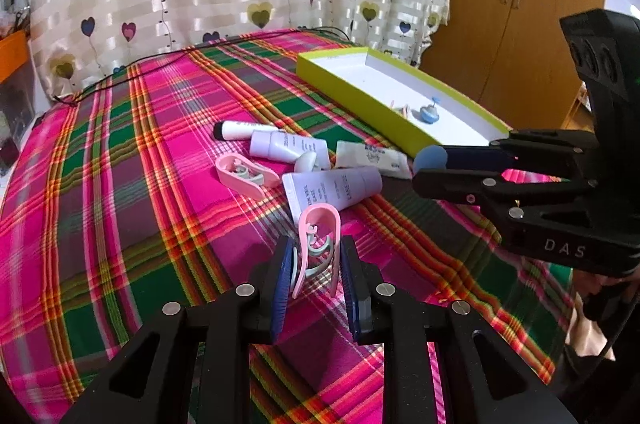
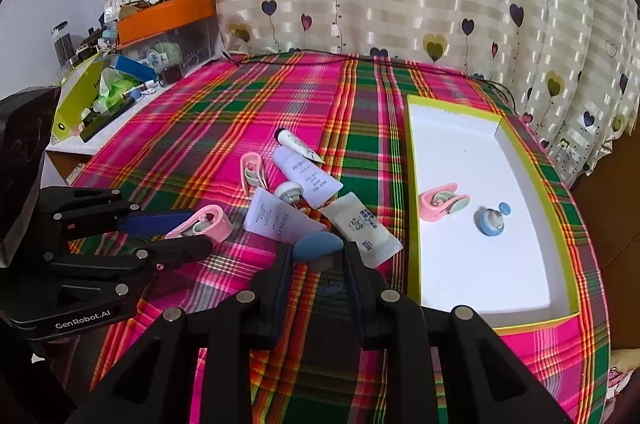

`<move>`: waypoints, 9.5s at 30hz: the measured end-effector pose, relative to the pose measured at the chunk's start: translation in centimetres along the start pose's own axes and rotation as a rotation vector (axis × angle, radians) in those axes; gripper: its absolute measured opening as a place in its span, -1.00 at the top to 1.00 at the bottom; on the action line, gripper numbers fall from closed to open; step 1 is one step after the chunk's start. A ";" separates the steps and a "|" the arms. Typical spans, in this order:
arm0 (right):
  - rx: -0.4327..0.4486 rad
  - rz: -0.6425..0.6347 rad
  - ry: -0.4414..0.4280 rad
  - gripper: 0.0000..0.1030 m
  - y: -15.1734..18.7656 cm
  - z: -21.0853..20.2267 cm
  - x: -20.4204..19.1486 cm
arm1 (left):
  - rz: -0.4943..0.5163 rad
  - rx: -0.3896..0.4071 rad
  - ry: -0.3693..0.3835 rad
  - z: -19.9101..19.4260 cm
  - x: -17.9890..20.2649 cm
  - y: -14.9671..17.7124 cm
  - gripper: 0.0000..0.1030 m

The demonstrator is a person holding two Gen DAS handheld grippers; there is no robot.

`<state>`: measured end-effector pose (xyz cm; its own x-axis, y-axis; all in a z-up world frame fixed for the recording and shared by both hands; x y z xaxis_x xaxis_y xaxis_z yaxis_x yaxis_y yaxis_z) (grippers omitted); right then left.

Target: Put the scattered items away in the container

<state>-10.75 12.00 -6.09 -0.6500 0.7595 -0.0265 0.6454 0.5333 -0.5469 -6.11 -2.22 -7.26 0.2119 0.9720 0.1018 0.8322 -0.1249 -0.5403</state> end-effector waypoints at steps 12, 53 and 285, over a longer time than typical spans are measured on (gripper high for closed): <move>0.060 -0.003 0.014 0.50 0.0 -2.9 -0.4 | 0.002 0.050 -0.001 -2.6 1.2 -0.4 0.53; 0.143 0.068 0.038 0.50 -0.2 -6.3 2.7 | 0.028 0.100 0.026 -4.7 4.5 -3.4 0.53; 0.008 -0.027 -0.035 0.36 -1.6 1.8 0.5 | -0.183 0.018 -0.048 1.1 -4.0 -3.3 0.50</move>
<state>-12.85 10.88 -6.75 -0.6811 0.7310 -0.0410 0.6242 0.5505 -0.5544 -10.29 -5.47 -6.84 0.0328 0.9866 0.1600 0.8454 0.0580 -0.5310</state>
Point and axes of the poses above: each gripper's, at about its wrist camera, not at the fingertips, and z roughly the way its jaws point, x to its right, y to its underside, the point moved 7 cm from there along z, roughly the way its jaws point, and after that the axes turned 11 degrees about -x, right-handed, at the moved point
